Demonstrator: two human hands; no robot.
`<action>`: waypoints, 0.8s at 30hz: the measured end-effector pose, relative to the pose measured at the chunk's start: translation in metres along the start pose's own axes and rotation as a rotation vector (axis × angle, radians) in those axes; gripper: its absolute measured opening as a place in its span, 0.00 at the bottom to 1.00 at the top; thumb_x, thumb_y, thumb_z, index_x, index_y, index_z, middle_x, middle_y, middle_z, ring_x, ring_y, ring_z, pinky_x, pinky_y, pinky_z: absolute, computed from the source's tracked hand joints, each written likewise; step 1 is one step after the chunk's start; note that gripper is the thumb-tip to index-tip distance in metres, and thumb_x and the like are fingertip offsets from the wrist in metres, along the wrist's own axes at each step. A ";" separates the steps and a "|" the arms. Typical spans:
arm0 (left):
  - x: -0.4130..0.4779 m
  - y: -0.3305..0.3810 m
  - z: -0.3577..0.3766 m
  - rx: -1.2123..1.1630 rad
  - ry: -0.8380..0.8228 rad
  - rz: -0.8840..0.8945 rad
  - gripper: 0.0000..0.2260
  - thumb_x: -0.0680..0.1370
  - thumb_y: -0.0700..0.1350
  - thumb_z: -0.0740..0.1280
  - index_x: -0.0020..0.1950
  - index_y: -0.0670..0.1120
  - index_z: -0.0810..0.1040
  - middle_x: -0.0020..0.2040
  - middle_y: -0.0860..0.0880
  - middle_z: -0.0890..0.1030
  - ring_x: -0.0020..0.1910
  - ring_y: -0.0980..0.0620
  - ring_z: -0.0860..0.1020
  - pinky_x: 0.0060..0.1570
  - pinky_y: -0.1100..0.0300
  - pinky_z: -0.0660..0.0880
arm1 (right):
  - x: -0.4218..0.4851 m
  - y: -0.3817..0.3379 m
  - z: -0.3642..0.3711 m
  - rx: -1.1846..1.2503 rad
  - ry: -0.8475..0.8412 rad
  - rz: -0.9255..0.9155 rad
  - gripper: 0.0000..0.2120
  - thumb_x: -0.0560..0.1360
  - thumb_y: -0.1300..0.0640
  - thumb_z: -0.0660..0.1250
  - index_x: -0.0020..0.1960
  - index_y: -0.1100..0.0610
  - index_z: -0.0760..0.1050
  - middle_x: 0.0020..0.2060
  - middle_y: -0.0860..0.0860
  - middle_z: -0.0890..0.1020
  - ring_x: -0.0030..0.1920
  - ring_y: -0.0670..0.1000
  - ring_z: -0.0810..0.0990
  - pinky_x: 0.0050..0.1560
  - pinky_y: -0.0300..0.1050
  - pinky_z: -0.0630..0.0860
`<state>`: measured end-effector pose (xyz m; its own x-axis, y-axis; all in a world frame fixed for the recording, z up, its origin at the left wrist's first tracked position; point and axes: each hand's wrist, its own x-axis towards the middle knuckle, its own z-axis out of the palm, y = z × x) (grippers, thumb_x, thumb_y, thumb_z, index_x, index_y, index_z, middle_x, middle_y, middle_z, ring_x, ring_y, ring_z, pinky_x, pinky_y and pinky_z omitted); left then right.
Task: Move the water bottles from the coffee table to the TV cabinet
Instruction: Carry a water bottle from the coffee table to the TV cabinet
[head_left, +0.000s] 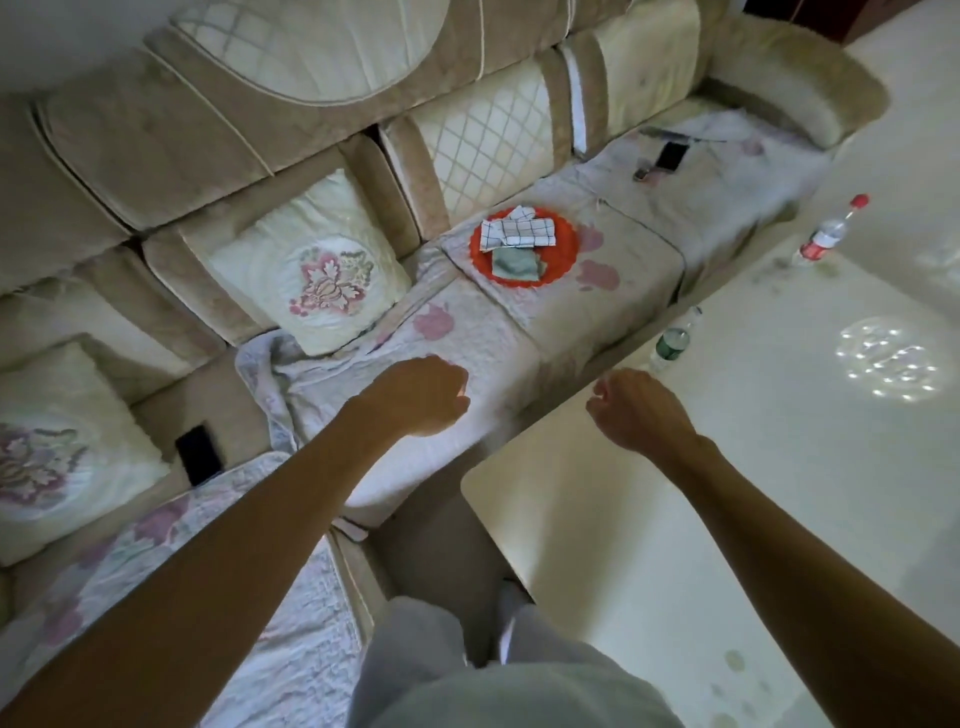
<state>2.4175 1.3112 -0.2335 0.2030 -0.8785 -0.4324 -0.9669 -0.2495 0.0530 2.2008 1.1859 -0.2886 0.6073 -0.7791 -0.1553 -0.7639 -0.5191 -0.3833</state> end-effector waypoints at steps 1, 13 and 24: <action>0.012 0.003 -0.004 -0.002 -0.003 0.021 0.18 0.83 0.52 0.55 0.68 0.46 0.73 0.66 0.47 0.77 0.63 0.47 0.76 0.62 0.57 0.70 | 0.005 0.006 -0.002 0.016 -0.004 0.028 0.09 0.78 0.58 0.62 0.45 0.62 0.79 0.42 0.56 0.83 0.44 0.58 0.82 0.49 0.49 0.79; 0.155 0.044 -0.053 0.156 -0.106 0.282 0.13 0.81 0.48 0.57 0.56 0.43 0.78 0.53 0.45 0.81 0.51 0.46 0.79 0.47 0.56 0.72 | 0.067 0.077 -0.023 -0.005 0.005 0.414 0.14 0.77 0.53 0.61 0.55 0.61 0.78 0.52 0.56 0.82 0.51 0.57 0.80 0.48 0.46 0.73; 0.366 0.056 -0.057 0.215 -0.175 0.536 0.12 0.82 0.47 0.57 0.52 0.44 0.78 0.53 0.43 0.80 0.52 0.44 0.79 0.47 0.56 0.70 | 0.189 0.133 0.015 0.071 0.010 0.781 0.13 0.77 0.55 0.61 0.55 0.61 0.78 0.52 0.55 0.82 0.53 0.55 0.80 0.50 0.47 0.75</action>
<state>2.4466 0.9522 -0.3372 -0.3320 -0.7743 -0.5387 -0.9408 0.3133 0.1294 2.2174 0.9752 -0.3821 -0.1029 -0.9126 -0.3958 -0.9529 0.2045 -0.2238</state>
